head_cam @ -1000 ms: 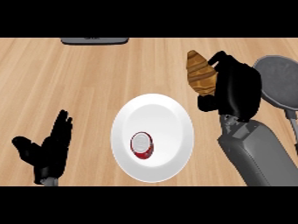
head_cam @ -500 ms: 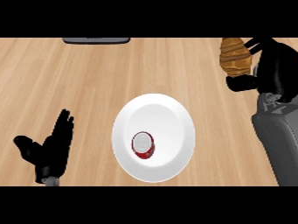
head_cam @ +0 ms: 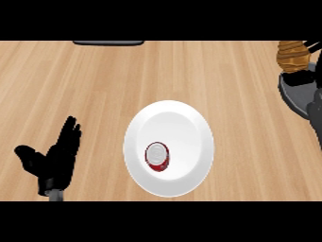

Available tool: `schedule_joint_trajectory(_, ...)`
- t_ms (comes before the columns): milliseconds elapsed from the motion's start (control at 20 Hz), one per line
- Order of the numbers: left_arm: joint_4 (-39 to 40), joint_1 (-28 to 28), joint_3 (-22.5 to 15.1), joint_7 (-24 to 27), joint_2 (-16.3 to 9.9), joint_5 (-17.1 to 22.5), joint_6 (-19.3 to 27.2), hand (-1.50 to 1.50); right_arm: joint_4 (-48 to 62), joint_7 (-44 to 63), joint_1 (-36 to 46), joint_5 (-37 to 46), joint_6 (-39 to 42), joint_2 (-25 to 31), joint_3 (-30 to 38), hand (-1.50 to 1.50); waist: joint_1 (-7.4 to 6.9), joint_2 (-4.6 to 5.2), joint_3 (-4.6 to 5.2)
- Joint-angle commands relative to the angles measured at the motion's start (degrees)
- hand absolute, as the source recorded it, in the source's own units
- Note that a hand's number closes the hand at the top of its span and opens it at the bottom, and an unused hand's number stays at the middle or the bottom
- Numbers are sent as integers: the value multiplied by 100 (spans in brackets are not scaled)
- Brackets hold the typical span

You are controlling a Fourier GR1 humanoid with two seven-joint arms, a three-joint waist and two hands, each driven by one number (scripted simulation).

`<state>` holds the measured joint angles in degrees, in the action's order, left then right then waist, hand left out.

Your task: Pick the croissant from the plate and place it in the pan

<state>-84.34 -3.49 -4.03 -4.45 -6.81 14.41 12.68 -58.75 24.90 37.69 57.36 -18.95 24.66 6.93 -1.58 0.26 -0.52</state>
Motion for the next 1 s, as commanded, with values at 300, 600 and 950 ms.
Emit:
schedule_joint_trajectory(300, 44, 238, -151, -397, 129, -111, 154, 0, 2891, -2219, 693, -859, -977, 824, 1189, 150, -168, 125, 23)
schedule_joint_trajectory(600, 178, 148, -197, -213, 107, -122, -30, 0, 3938, -2111, 887, -723, -139, 1204, 1218, -150, -290, 191, 16)
schedule_joint_trajectory(950, 259, 152, -134, -52, 195, -46, -78, 0, 4106, -3135, 1042, -1241, -770, 1118, 1776, -150, -334, 215, -2)
